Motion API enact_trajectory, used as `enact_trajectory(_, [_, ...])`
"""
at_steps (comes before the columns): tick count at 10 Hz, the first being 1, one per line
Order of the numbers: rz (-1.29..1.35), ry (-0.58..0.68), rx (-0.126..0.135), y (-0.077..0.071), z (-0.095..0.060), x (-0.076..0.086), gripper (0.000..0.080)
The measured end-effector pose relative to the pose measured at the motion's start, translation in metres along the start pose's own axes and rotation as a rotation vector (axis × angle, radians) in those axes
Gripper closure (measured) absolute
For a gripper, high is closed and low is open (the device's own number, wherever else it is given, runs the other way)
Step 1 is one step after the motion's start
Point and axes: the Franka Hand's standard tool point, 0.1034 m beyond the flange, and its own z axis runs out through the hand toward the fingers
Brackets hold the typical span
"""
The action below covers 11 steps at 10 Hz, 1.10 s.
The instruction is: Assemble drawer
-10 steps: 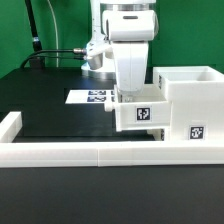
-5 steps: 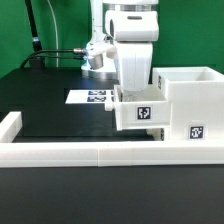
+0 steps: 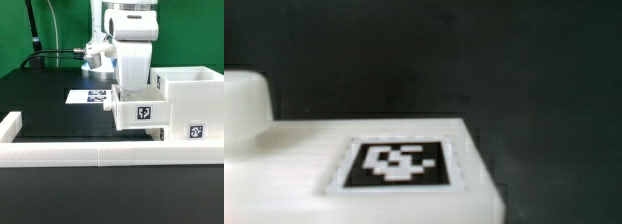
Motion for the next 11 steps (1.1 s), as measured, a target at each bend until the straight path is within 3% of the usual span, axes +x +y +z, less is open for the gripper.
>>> enact_trajectory(11, [0.010, -0.003, 0.000, -0.0027, 0.0005, -0.0059, 0.0755])
